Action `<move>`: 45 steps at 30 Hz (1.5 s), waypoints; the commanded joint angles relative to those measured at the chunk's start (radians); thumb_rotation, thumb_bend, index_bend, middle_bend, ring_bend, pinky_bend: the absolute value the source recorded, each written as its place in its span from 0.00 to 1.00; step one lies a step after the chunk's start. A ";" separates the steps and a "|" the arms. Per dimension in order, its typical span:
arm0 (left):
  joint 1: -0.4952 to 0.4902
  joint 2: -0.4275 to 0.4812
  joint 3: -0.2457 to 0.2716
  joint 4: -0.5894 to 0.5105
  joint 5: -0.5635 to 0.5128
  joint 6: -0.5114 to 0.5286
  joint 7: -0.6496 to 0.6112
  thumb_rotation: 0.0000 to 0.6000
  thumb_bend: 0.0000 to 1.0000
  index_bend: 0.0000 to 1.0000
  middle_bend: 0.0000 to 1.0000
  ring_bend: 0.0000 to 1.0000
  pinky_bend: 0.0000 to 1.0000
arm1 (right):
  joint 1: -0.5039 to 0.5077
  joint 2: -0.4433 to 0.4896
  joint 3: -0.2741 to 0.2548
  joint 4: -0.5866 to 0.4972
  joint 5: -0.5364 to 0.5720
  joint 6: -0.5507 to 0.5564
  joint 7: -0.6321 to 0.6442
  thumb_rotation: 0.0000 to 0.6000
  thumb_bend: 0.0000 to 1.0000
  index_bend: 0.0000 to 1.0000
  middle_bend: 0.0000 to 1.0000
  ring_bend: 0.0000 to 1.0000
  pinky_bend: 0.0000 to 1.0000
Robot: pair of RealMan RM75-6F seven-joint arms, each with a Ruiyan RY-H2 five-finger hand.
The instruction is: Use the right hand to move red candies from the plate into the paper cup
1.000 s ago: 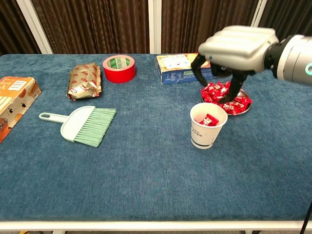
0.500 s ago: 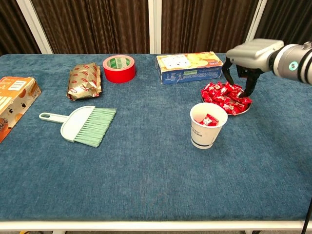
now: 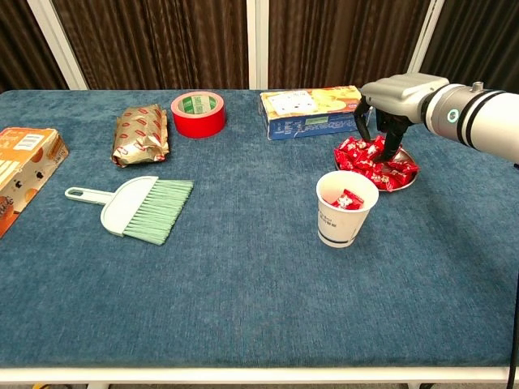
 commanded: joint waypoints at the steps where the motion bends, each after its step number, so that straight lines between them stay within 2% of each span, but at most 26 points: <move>1: -0.001 -0.001 -0.001 0.004 0.001 0.001 -0.005 0.78 0.09 0.14 0.14 0.05 0.19 | -0.002 0.004 -0.002 -0.004 0.003 0.005 -0.009 1.00 0.08 0.57 1.00 1.00 0.92; 9: -0.004 -0.005 0.000 0.011 0.005 0.002 -0.013 0.78 0.09 0.14 0.14 0.05 0.19 | -0.005 -0.003 0.003 -0.012 0.022 0.044 -0.034 1.00 0.08 0.55 1.00 1.00 0.92; 24: -0.002 -0.014 0.002 0.035 0.004 -0.002 -0.040 0.78 0.09 0.14 0.14 0.05 0.19 | -0.019 -0.084 0.023 0.035 0.058 0.133 -0.092 1.00 0.08 0.66 1.00 1.00 0.93; 29: -0.001 -0.017 0.002 0.045 0.005 0.002 -0.050 0.78 0.09 0.14 0.14 0.05 0.19 | -0.023 -0.089 0.027 0.030 0.069 0.124 -0.105 1.00 0.07 0.65 1.00 1.00 0.93; 34: 0.001 -0.018 0.003 0.048 0.005 0.004 -0.053 0.78 0.09 0.14 0.14 0.05 0.19 | -0.024 -0.097 0.032 0.036 0.045 0.122 -0.090 1.00 0.03 0.63 1.00 1.00 0.93; 45: 0.000 -0.023 0.004 0.058 0.004 -0.002 -0.060 0.78 0.09 0.14 0.14 0.05 0.19 | -0.024 -0.132 0.035 0.098 0.029 0.095 -0.082 1.00 0.03 0.60 1.00 1.00 0.93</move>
